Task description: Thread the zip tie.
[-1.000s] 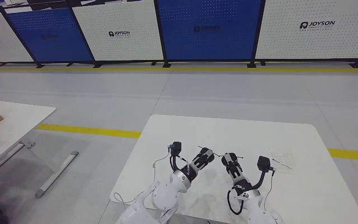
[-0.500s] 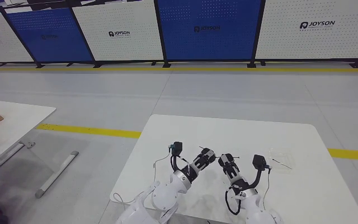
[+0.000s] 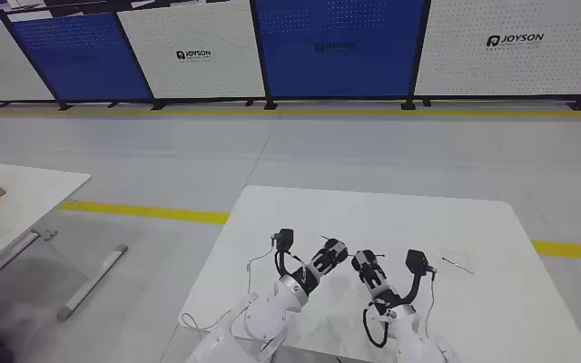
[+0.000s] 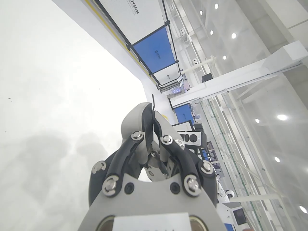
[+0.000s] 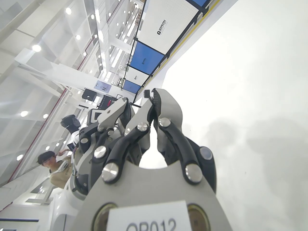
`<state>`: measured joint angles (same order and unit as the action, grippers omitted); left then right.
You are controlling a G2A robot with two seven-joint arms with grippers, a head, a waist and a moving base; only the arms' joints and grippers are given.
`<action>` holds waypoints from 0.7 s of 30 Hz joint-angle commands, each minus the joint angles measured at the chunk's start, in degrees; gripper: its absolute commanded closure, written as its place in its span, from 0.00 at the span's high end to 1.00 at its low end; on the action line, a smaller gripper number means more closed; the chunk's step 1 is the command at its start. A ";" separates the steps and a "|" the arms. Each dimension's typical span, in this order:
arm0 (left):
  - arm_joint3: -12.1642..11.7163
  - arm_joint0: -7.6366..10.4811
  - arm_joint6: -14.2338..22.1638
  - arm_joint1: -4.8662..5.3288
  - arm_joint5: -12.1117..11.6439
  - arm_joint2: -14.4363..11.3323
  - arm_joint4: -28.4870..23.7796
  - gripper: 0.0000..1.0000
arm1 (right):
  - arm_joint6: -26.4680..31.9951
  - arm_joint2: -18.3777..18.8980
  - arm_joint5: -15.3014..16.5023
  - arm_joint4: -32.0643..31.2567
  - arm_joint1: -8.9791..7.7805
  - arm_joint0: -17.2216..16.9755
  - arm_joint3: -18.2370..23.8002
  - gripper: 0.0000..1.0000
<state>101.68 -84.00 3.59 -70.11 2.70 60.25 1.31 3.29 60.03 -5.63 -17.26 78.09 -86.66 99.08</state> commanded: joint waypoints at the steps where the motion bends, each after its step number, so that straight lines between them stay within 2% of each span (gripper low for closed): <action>1: 0.00 0.06 0.16 -0.03 0.06 0.00 -0.17 0.00 | 0.15 -0.22 0.09 -0.06 0.07 0.24 -0.19 0.00; 6: -0.22 0.30 -0.42 -0.14 0.79 0.11 -0.07 0.00 | -0.59 -0.10 -0.06 -0.19 0.19 0.43 -0.44 0.00; 7: -0.34 0.47 -0.50 -0.15 1.44 0.05 0.42 0.19 | -0.76 0.00 -0.06 -0.25 0.20 0.35 -0.39 0.00; 8: -0.35 0.62 -0.57 -0.20 1.79 -0.10 0.65 0.25 | -0.89 0.11 -0.05 -0.34 0.20 0.24 -0.32 0.00; 16: -0.69 1.13 0.17 -0.40 3.01 -0.81 1.02 0.26 | -1.78 0.32 -0.72 -1.78 0.26 -0.23 0.03 0.00; 21: -0.84 1.33 0.35 -0.49 3.49 -1.09 1.49 0.15 | -2.14 0.49 -1.04 -2.55 0.30 -0.39 0.24 0.00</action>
<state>100.88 -82.68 3.91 -70.58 6.14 59.22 2.73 1.22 60.44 -6.70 -19.77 78.38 -86.99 99.27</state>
